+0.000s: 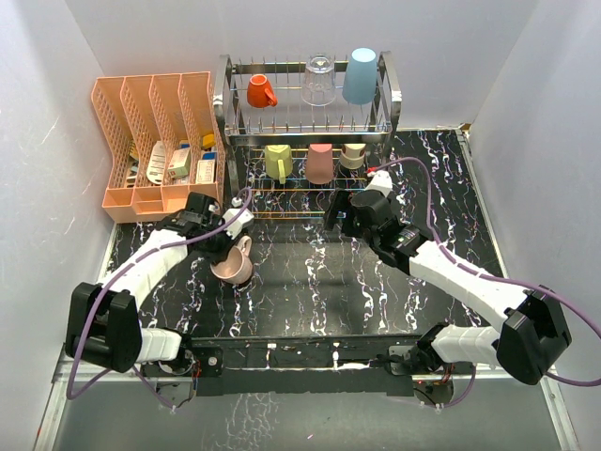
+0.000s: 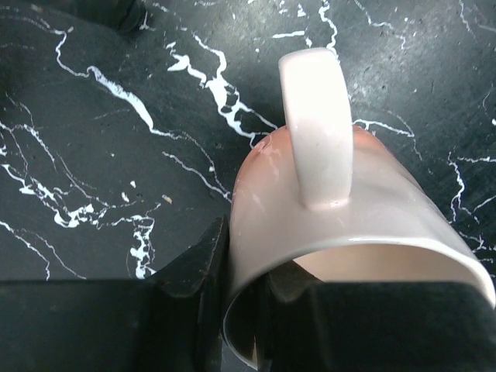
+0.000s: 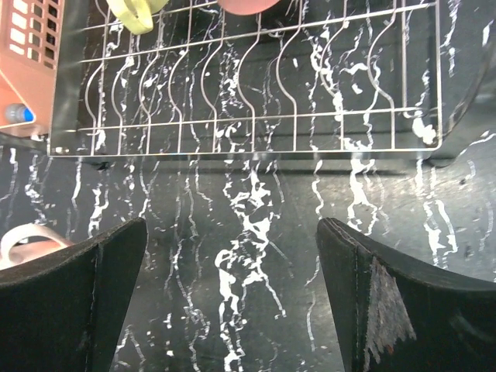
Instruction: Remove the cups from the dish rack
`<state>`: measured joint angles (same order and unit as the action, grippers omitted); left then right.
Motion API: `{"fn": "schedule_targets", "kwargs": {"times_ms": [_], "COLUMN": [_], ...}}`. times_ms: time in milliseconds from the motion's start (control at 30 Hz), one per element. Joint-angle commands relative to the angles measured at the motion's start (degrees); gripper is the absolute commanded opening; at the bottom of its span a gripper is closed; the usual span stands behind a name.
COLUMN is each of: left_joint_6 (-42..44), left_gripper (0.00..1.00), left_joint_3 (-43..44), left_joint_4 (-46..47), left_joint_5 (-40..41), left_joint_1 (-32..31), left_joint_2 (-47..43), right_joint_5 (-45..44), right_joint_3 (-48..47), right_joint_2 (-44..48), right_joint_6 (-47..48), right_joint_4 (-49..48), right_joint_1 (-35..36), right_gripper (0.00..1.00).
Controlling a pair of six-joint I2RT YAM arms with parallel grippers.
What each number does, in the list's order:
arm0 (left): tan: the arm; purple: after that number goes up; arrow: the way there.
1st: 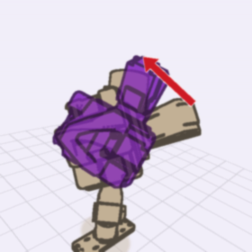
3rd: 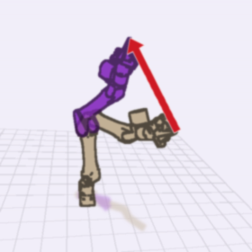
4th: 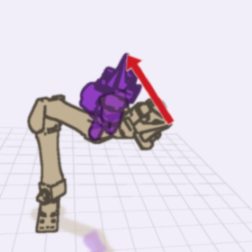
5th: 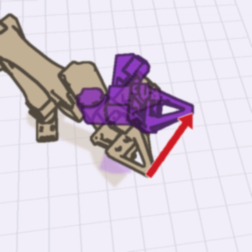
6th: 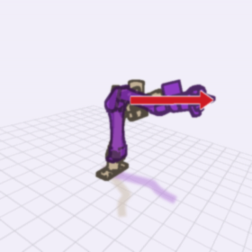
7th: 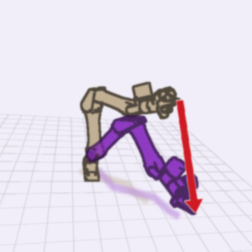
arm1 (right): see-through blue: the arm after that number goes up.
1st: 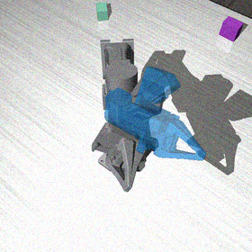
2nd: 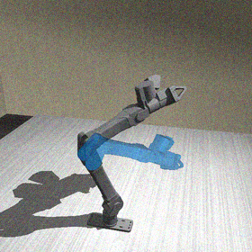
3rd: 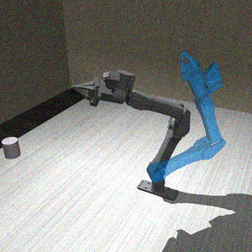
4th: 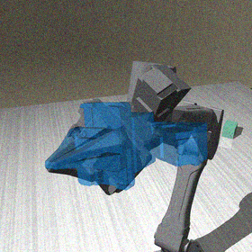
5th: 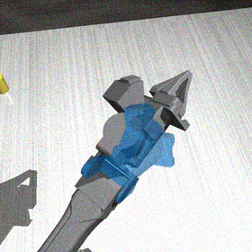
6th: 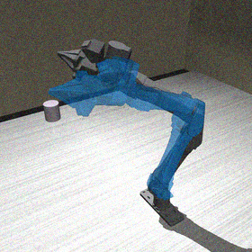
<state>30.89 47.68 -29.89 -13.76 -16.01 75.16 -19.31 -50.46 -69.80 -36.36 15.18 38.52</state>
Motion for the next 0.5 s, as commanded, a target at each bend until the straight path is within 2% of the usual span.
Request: {"fn": "schedule_targets", "kwargs": {"times_ms": [0,267,333,467], "left_joint_6": [-3.5,-3.8,-4.4,-5.3], "left_gripper": [0.0,0.0,0.1,0.47], "left_joint_3": [-1.0,1.5,2.8,7.0], "left_joint_4": [4.3,3.2,2.0,-2.7], "left_joint_5": [0.0,6.3,6.7,5.6], "left_joint_1": [-1.6,-1.7,-1.7,-1.7], "left_joint_2": [-0.5,6.0,7.1,6.3], "right_joint_5": [-3.7,-2.1,-1.2,-0.6], "right_joint_3": [-2.9,-2.3,-2.2,-3.2], "right_joint_2": [-1.0,-2.7,-3.3,-5.8], "right_joint_6": [6.1,10.1,10.8,11.9], "right_joint_4": [-3.0,-8.1,-9.2,-10.2], "right_joint_1": [0.0,0.0,-0.1,0.1], "right_gripper": [0.93,0.88,0.87,0.87]}}
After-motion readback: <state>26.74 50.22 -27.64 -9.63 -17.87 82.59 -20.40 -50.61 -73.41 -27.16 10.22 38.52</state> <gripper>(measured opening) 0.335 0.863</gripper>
